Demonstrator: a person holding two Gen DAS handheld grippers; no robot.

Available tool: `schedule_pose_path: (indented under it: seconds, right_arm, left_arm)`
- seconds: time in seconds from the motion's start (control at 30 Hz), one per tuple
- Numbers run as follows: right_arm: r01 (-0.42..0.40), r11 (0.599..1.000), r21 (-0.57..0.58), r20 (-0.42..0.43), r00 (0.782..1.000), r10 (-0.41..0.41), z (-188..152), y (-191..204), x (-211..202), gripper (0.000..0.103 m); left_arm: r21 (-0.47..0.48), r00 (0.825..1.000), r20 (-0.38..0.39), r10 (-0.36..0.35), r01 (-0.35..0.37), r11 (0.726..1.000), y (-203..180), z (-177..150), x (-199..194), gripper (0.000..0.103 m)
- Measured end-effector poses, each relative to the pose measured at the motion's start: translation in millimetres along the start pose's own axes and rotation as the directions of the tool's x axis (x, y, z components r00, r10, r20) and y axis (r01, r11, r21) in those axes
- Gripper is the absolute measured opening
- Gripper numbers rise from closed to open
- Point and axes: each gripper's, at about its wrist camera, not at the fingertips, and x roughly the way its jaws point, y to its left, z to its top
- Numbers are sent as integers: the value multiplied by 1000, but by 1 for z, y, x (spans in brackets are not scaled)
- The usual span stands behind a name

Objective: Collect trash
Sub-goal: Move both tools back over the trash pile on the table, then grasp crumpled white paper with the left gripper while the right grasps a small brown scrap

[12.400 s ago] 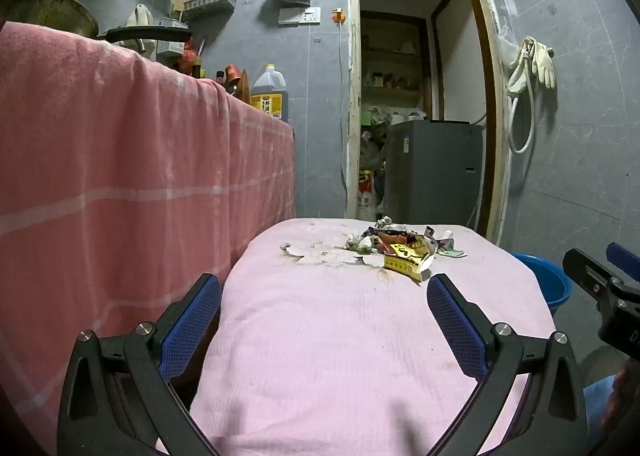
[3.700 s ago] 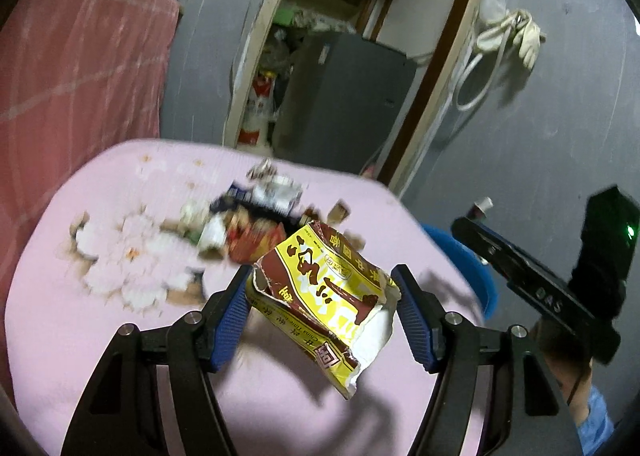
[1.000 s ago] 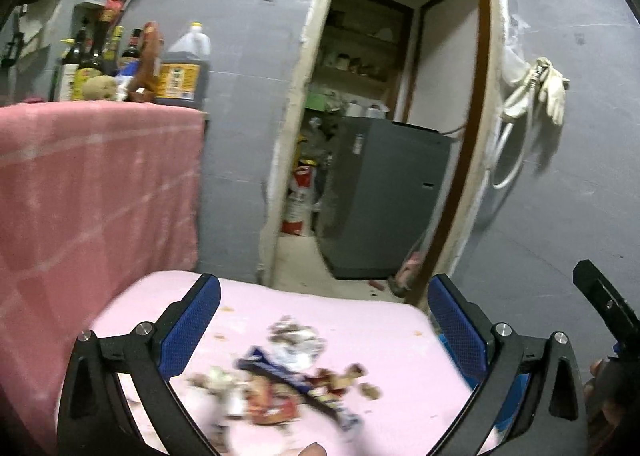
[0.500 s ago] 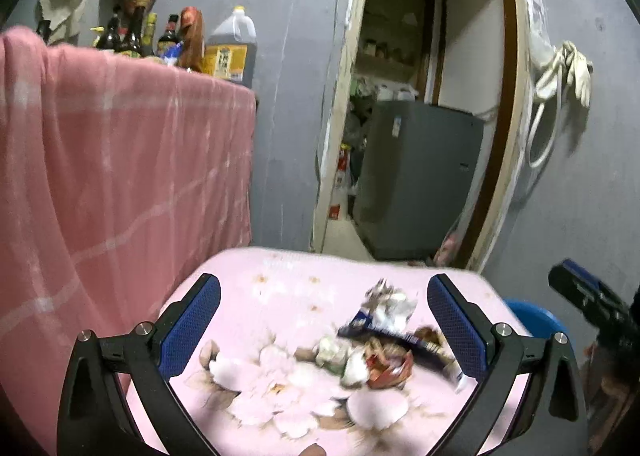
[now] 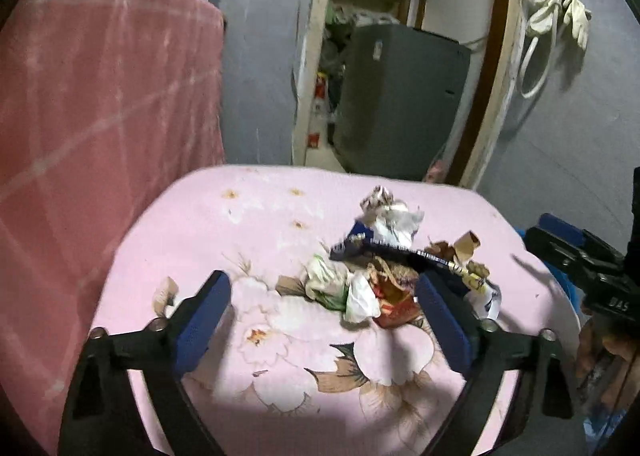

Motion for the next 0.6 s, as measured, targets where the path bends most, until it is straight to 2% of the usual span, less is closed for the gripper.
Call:
schedule_pose_path:
  seconds: [0.1, 0.17, 0.27, 0.4, 0.47, 0.6]
  right_arm:
    - [-4, 1000, -8, -48, 999, 3, -5, 0, 9, 84]
    - [-2, 1000, -14, -84, 996, 0, -8, -1, 15, 76]
    - [-6, 1000, -10, -112, 994, 4, -11, -3, 19, 75]
    - [-42, 999, 22, -167, 985, 45, -14, -8, 29, 74]
    - [-45, 999, 30, -186, 981, 50, -14, -9, 33, 67]
    - [-48, 998, 31, -232, 971, 54, -16, -8, 40, 59]
  left_arm:
    - [-4, 999, -37, -18, 18, 1000, 0, 1, 9, 70]
    - [2, 998, -51, -28, 28, 1000, -1, 3, 13, 65]
    - [18, 997, -74, -32, 34, 999, -4, 4, 19, 63]
    - [20, 991, -117, -63, 66, 998, -6, 6, 29, 49]
    - [10, 989, -133, -70, 72, 997, -5, 5, 34, 42]
    - [-10, 987, -136, -88, 88, 996, -2, 5, 35, 36]
